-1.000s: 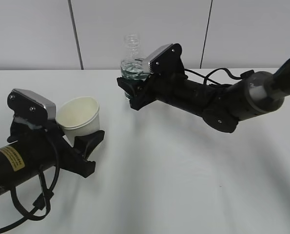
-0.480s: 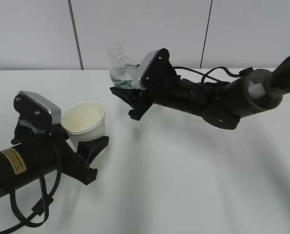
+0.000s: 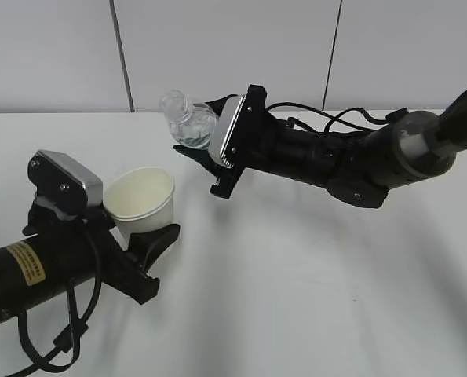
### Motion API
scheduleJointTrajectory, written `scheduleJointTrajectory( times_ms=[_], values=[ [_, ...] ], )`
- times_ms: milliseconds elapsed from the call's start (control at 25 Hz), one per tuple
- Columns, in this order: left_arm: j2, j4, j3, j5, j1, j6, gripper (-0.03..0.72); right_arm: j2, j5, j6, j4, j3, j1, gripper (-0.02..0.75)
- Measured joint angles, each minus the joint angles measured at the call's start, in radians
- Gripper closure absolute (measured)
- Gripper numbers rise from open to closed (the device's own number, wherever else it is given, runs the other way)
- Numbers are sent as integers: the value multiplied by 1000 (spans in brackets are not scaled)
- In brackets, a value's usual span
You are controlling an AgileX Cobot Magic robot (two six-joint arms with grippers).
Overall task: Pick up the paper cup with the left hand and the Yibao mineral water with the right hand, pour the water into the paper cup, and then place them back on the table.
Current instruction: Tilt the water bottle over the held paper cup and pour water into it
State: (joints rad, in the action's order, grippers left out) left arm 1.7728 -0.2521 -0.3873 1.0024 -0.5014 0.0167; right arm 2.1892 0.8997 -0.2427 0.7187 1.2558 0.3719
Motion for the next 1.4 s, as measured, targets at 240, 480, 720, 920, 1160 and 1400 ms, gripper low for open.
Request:
scheduleJointTrajectory(
  times_ms=[240, 480, 720, 920, 1160, 1400],
  values=[
    [56, -20, 0, 62, 0, 0, 271, 0, 0, -72, 12, 0, 0, 261],
    [63, -42, -10, 85, 0, 0, 271, 0, 0, -142, 14, 0, 0, 261],
    [63, -56, -21, 77, 0, 0, 271, 0, 0, -220, 14, 0, 0, 261],
    [63, -57, -21, 65, 0, 4, 271, 0, 0, -283, 14, 0, 0, 261],
    [70, -57, -35, 35, 0, 15, 271, 0, 0, -350, 14, 0, 0, 262],
    [71, -58, -42, 15, 0, 19, 271, 0, 0, -406, 14, 0, 0, 262]
  ],
)
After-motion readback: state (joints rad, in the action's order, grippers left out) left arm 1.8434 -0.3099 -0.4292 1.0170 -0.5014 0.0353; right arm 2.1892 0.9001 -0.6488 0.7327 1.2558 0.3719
